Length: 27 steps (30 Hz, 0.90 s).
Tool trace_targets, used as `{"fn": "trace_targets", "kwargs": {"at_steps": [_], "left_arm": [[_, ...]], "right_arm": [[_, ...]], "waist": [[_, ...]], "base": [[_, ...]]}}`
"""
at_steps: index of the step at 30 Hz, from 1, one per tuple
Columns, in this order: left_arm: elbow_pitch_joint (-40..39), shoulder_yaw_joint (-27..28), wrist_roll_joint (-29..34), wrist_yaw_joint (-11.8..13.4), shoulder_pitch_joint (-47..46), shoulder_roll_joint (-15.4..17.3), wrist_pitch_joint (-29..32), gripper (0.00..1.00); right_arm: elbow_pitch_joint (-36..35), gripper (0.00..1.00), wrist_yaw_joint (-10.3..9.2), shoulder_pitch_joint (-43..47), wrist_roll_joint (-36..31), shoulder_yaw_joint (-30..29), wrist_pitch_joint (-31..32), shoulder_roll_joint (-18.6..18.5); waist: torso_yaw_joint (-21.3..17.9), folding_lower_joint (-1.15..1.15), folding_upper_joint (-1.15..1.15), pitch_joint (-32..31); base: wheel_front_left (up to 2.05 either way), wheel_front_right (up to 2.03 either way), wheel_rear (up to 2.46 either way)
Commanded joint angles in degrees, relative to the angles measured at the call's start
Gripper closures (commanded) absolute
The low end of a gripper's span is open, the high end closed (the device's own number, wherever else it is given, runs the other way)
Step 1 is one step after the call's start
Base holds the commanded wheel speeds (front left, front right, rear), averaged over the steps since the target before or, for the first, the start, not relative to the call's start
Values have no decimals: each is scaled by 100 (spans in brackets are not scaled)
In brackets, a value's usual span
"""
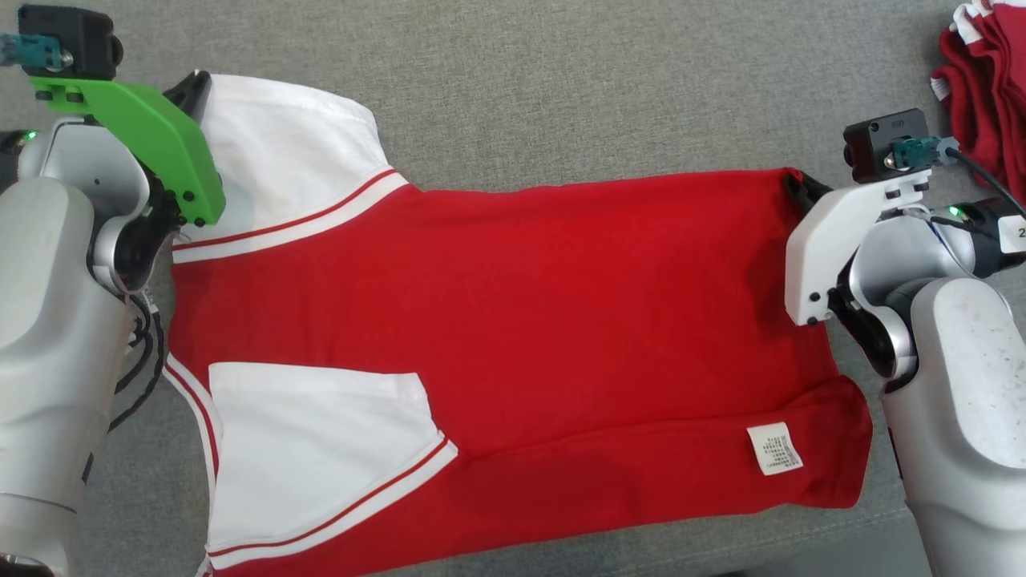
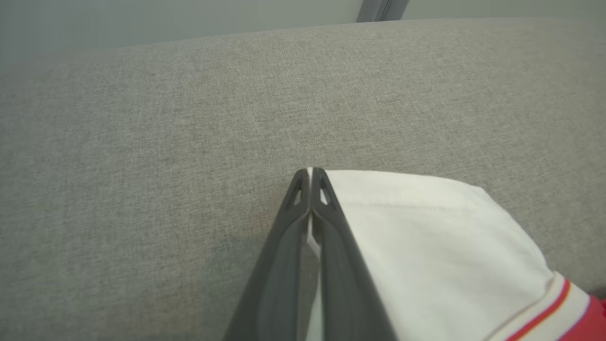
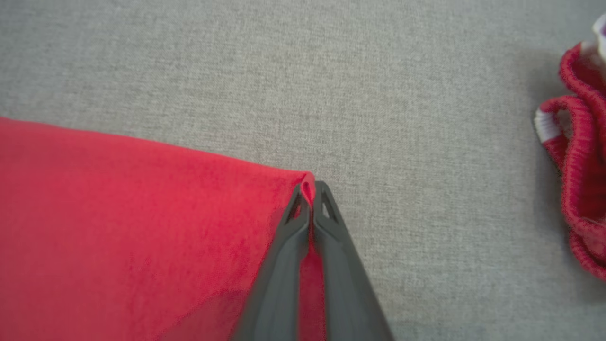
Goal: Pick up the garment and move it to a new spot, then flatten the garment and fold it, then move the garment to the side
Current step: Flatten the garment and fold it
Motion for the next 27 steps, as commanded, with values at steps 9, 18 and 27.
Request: {"fn": "trace_targets", "kwargs": {"at_steps": [9,18,27], "left_arm": [[-130,-40,-62,46,15,94,132,100],[-277,-59,-78,107,-13,172,224,100],[-351,-75,-95,132,-29,191,231,100]], "right_arm": [[-161,0,-7,-222,421,186,892,-404],[-488,0,-7,-532,734,547,1976,-815],[-412,62,-7,-322,722,424,1815,-879]], "waist": [[122,0,0,-43],[156,0,0,79],[201,0,0,135]], "base": [[0,0,0],[0,0,0],[0,0,0]]}}
